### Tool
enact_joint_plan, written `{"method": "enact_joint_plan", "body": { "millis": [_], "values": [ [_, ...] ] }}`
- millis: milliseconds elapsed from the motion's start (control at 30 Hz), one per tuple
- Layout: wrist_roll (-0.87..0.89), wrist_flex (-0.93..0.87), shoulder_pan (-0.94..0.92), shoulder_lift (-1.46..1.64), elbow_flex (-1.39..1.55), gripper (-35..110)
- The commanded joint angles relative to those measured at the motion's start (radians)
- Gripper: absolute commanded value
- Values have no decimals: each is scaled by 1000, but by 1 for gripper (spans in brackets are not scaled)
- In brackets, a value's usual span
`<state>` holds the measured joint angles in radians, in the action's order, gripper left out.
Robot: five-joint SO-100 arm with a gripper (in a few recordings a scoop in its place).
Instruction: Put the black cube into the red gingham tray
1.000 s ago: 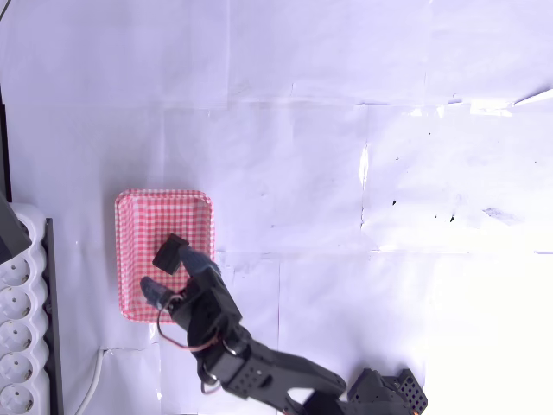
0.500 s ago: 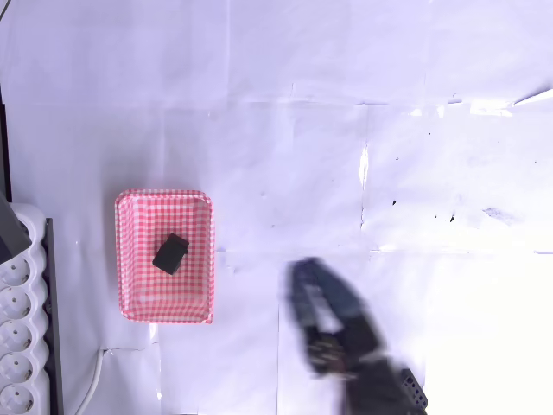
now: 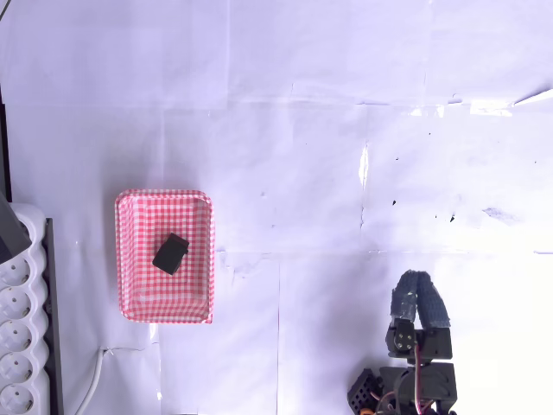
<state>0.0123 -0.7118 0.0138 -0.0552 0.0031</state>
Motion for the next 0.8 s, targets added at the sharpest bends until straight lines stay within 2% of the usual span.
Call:
{"method": "enact_joint_plan", "body": {
  "millis": [0, 333, 767],
  "values": [
    [23, -310, 12, -94, 12, 0],
    [11, -626, 9, -120, 12, 0],
    [20, -627, 9, -123, 11, 0]
  ]
}}
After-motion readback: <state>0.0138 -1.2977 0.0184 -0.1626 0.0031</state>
